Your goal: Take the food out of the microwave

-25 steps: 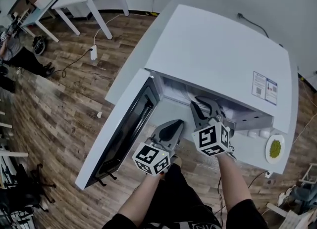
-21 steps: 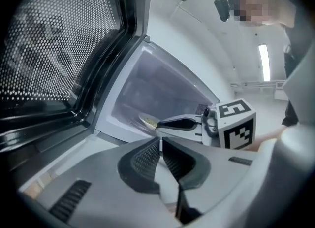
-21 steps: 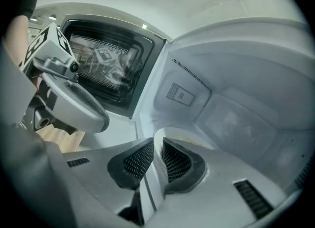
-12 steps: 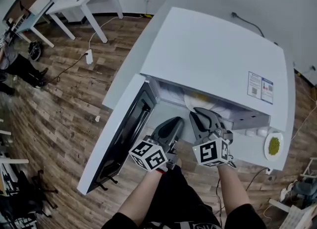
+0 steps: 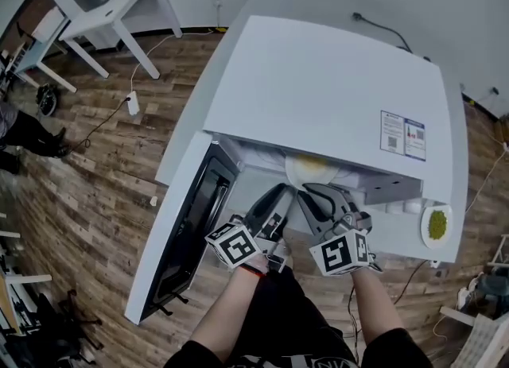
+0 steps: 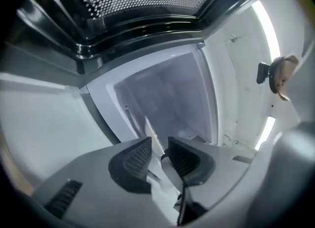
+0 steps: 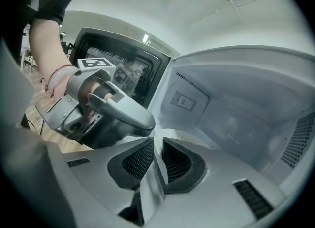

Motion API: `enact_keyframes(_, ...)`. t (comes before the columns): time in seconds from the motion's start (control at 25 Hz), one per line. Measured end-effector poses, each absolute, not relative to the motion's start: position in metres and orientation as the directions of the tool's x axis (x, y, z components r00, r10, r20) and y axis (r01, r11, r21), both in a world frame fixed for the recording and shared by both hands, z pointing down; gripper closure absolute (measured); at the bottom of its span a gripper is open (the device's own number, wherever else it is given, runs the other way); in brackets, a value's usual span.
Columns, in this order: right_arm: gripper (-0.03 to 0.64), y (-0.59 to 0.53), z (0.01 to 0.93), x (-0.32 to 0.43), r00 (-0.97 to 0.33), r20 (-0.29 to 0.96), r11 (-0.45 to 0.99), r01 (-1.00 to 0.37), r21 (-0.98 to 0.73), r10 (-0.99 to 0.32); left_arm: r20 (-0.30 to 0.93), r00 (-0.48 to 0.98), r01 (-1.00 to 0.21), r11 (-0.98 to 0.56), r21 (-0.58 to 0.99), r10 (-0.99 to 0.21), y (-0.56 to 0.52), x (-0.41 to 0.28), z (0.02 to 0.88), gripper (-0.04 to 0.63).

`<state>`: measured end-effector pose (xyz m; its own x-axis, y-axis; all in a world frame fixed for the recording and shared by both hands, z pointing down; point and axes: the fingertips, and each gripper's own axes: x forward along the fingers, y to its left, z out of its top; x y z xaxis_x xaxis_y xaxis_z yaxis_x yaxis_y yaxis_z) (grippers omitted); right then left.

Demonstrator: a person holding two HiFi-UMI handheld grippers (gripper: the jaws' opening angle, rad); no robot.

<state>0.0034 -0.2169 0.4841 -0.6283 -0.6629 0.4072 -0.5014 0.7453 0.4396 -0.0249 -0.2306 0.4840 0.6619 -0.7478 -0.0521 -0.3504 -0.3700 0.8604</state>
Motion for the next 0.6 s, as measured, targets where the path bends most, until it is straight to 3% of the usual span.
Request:
enact_keyframes(0.32, 0.549, -0.206, 0.484, 0.008, -0.649, 0.418, 0.766, -0.464, 0.445, -0.636, -0.096, 0.677, -0.253, -0.354, 0.900, -0.730, -0.233, -0.013, 0.486, 0.508)
enact_keyframes(0.6, 0.554, -0.192, 0.484, 0.004, -0.685, 0.422, 0.789, -0.391, 0.474, -0.593, -0.086, 0.700, -0.250, -0.357, 0.900, -0.709, -0.231, -0.009, 0.490, 0.509)
